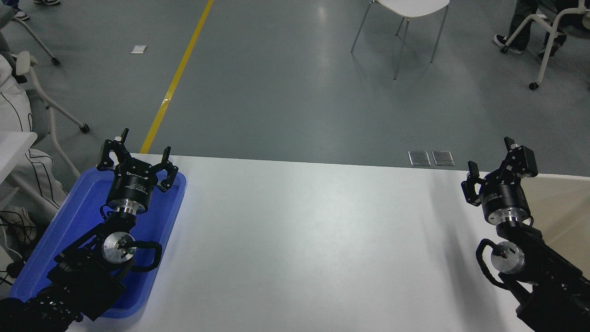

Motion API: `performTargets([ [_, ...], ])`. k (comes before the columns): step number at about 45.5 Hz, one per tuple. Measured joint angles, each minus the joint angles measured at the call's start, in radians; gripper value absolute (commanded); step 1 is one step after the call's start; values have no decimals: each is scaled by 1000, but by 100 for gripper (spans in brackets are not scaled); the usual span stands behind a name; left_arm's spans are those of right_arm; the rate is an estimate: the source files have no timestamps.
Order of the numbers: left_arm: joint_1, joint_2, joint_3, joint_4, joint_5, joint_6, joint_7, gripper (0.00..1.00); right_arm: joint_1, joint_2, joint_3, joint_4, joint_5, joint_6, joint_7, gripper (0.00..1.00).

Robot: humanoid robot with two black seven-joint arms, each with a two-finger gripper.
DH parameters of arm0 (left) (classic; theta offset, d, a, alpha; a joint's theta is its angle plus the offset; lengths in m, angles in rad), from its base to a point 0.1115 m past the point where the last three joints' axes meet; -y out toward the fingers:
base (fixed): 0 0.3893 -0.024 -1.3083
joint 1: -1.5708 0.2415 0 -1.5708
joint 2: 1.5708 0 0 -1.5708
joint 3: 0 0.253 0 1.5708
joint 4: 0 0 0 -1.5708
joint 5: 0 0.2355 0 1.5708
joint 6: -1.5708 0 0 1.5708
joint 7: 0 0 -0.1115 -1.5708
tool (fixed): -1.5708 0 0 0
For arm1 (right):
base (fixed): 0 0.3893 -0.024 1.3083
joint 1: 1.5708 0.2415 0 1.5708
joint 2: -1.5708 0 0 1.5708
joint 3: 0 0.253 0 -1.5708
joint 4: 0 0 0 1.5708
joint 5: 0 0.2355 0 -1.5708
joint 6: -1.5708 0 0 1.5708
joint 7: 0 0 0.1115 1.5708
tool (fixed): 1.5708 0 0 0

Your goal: Pick up paper ball place in dustbin

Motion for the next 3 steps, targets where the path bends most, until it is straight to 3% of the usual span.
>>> performTargets([
  [3,0,0,0,0,0,0,0,100,0,1,-8,0,0,-1,4,100],
])
